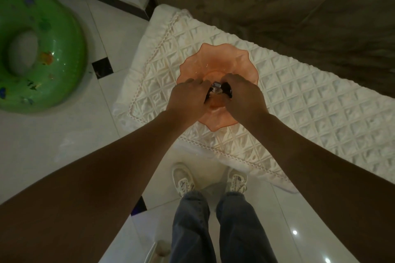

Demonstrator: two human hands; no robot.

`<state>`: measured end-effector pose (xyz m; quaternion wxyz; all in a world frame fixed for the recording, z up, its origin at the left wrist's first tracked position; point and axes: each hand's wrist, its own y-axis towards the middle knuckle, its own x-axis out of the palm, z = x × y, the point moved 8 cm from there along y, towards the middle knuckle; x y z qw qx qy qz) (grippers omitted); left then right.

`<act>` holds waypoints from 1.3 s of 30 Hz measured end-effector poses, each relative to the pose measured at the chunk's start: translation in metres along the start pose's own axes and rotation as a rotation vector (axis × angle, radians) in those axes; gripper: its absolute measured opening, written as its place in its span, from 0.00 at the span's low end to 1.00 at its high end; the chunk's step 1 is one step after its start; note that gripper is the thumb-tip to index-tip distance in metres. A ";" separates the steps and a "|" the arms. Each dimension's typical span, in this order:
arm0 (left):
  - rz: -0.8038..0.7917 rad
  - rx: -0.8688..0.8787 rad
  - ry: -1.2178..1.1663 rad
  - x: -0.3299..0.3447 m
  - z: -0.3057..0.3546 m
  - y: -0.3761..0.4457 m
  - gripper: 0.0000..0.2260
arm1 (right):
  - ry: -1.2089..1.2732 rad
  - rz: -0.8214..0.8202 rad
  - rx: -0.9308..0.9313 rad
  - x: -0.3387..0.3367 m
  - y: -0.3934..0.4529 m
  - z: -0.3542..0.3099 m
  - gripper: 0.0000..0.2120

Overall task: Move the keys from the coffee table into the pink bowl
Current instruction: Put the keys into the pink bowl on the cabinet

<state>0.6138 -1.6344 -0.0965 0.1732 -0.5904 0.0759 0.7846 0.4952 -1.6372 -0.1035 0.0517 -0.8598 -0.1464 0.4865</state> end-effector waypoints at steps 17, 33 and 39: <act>-0.136 0.062 0.057 0.036 0.008 -0.001 0.13 | -0.142 -0.130 0.005 0.031 -0.006 0.010 0.09; -0.116 0.076 0.146 0.001 0.028 -0.025 0.12 | -0.151 -0.061 -0.031 -0.006 -0.033 -0.003 0.08; -0.120 0.081 0.211 -0.015 0.039 -0.050 0.16 | -0.130 -0.009 -0.056 -0.028 -0.055 -0.014 0.09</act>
